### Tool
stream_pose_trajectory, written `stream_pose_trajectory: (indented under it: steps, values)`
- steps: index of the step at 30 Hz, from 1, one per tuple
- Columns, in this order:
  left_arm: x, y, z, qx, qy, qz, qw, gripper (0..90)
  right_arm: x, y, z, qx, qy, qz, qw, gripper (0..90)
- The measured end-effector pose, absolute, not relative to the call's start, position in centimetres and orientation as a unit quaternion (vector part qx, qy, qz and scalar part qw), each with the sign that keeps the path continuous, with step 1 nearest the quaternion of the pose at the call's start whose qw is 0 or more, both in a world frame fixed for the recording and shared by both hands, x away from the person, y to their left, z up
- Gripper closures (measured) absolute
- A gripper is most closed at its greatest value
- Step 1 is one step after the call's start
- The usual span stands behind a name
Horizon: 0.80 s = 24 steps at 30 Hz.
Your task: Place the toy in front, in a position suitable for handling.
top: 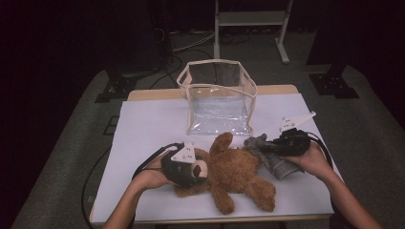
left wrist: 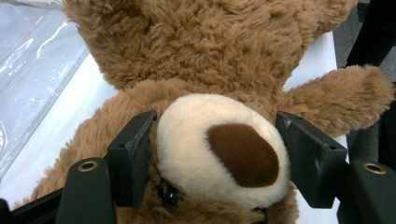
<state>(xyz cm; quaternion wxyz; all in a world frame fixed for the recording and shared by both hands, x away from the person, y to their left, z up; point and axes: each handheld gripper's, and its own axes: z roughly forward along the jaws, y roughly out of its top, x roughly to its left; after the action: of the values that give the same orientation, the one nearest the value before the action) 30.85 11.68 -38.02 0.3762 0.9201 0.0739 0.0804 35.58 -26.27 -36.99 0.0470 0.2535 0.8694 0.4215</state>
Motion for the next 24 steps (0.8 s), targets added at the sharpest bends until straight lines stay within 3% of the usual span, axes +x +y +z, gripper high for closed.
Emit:
stream_pose_trajectory:
  steps: [5,11,16,24]
  values:
    - [30.9,11.6,-38.0,0.921,0.072,0.080,0.374,30.8,35.6,-26.9,-35.9,0.258,0.865,0.426,0.059,79.9]
    - [30.8,11.7,-38.0,0.921,0.070,0.078,0.374,30.7,36.7,-24.7,-34.5,0.237,0.873,0.421,0.068,79.9]
    - [30.7,11.9,-38.0,0.920,0.069,0.075,0.378,30.7,37.7,-23.8,-35.9,0.241,0.878,0.411,0.057,79.9]
    - [30.9,11.7,-38.0,0.919,0.072,0.077,0.379,30.8,37.4,-27.0,-37.9,0.283,0.867,0.408,0.043,79.9]
